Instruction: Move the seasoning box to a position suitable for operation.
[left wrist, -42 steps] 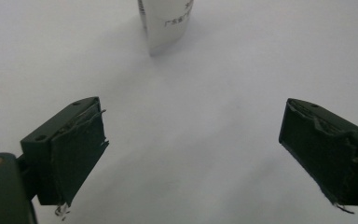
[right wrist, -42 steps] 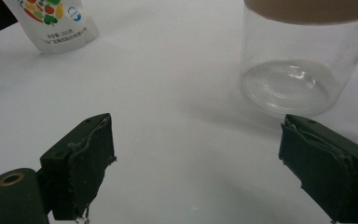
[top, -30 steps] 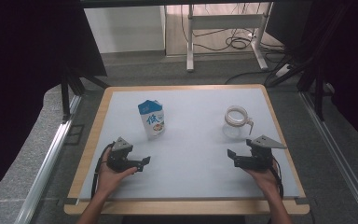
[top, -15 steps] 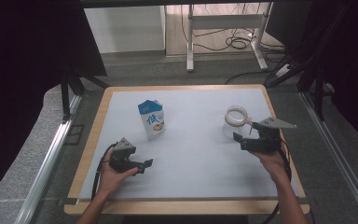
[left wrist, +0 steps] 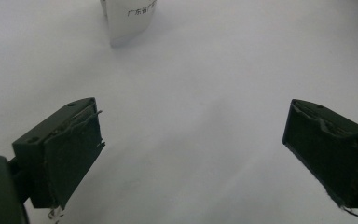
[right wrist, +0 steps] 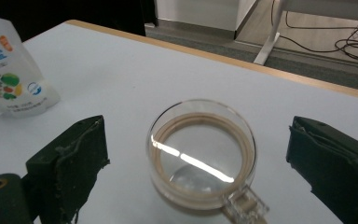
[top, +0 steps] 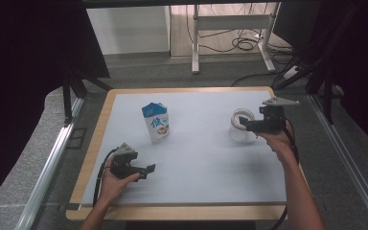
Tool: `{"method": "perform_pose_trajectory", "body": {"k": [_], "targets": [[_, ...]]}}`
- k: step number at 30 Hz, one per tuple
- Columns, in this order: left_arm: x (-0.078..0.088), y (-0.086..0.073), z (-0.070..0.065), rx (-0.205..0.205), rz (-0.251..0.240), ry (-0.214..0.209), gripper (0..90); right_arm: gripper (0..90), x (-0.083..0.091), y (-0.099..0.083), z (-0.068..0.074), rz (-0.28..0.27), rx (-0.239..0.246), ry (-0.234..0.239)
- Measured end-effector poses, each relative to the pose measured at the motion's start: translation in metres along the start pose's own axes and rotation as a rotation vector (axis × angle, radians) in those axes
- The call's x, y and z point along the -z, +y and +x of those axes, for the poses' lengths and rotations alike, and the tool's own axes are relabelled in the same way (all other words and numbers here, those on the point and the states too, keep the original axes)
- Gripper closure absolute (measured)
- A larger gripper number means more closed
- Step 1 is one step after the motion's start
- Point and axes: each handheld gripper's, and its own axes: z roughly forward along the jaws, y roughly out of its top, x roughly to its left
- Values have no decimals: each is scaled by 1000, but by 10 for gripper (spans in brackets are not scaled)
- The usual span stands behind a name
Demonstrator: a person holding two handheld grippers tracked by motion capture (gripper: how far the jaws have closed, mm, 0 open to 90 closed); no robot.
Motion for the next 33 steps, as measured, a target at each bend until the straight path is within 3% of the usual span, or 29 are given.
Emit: {"method": "perform_pose_trajectory", "body": {"k": [5,9,14,23,24,33], "targets": [[-1,-2,1,-1,9,2,46,39,-18,1,-8,38,-3,6],[0,-2,2,3,6,7,46,23,-42,-5,-17,87,-14,44],[-1,-5,2,6,14,13,46,20,-57,-11,-13,133,19,46],[1,-7,0,1,17,20,45,51,-69,-21,-11,194,48,41],[1,-7,1,5,14,22,45,89,-69,-23,-12,184,61,35],[1,-9,2,8,17,29,48,112,-67,-24,-12,164,76,58]]}}
